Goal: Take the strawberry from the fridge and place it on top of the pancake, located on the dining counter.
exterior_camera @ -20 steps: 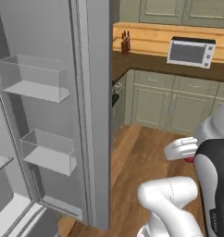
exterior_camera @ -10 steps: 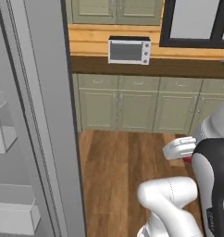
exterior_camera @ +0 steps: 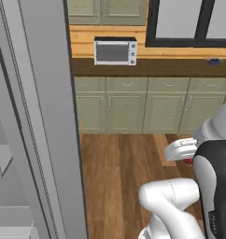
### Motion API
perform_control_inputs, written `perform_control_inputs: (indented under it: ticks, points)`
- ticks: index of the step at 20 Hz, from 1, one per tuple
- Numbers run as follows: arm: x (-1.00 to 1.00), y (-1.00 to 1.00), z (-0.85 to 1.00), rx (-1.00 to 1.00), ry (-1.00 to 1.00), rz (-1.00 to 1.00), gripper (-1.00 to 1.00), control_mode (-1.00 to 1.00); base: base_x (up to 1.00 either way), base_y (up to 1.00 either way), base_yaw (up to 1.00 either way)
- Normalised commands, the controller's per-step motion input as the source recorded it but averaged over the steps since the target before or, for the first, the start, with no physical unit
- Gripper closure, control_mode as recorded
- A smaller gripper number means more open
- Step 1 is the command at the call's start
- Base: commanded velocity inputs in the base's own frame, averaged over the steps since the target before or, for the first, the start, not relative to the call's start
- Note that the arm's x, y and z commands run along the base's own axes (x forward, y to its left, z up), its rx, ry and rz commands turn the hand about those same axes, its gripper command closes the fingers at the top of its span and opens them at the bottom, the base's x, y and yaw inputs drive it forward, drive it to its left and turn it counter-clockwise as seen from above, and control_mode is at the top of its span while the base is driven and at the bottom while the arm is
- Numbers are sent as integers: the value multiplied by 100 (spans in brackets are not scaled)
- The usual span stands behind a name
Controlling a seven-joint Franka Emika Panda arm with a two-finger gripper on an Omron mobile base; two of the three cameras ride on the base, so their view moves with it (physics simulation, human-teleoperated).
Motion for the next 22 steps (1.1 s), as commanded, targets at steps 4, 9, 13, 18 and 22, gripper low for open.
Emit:
perform_control_inputs:
  ticks: [4, 9, 13, 18, 22]
  points:
    - [0, 0, 0, 0, 0, 0, 100, 100, -18, 60, -40]
    - [0, 0, 0, 0, 0, 0, 100, 100, -98, -9, -25]
    - [0, 0, 0, 0, 0, 0, 100, 100, -100, -33, -13]
    - [0, 0, 0, 0, 0, 0, 100, 100, -100, -26, -12]
    - [0, 0, 0, 0, 0, 0, 100, 100, -100, -30, -10]
